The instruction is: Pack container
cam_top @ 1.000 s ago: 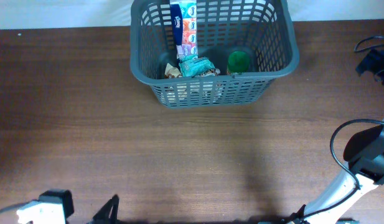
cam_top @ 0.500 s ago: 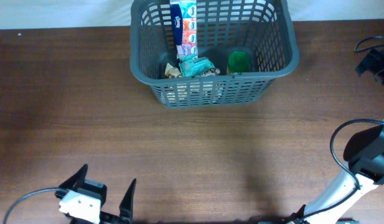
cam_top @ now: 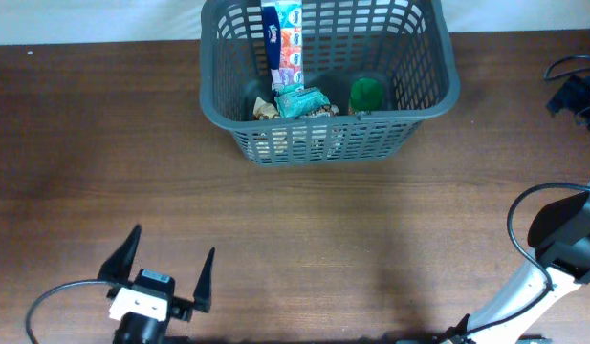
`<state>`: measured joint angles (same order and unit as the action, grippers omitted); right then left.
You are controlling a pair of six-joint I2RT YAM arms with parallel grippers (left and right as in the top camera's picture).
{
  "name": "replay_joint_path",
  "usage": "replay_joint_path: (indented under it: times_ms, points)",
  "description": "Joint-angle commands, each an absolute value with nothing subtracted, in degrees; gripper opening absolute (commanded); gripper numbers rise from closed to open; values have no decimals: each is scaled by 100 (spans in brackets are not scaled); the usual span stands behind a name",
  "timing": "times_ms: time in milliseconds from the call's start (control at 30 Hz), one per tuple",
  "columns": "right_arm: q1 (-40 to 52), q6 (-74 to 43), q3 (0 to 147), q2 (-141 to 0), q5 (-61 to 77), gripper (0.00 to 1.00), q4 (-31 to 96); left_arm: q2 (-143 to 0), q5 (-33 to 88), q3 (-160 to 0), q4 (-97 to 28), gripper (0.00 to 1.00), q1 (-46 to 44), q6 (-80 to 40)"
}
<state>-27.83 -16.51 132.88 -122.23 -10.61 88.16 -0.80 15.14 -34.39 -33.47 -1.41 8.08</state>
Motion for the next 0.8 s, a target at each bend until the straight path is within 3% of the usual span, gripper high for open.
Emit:
replay_joint_path:
  times_ms: [0, 500, 767]
  points:
    - [-2805, -1702, 13253, -12219, -1072, 99, 8801, -32, 1634, -3022, -2818, 99, -104, 1264]
    - [-2805, -1702, 13253, -12219, -1070, 99, 8801, -32, 1500, -878, 174, 99, -104, 687]
    - [-2805, -1704, 13253, -12219, -1070, 99, 8801, -32, 910, -491, 622, 99, -89, 685]
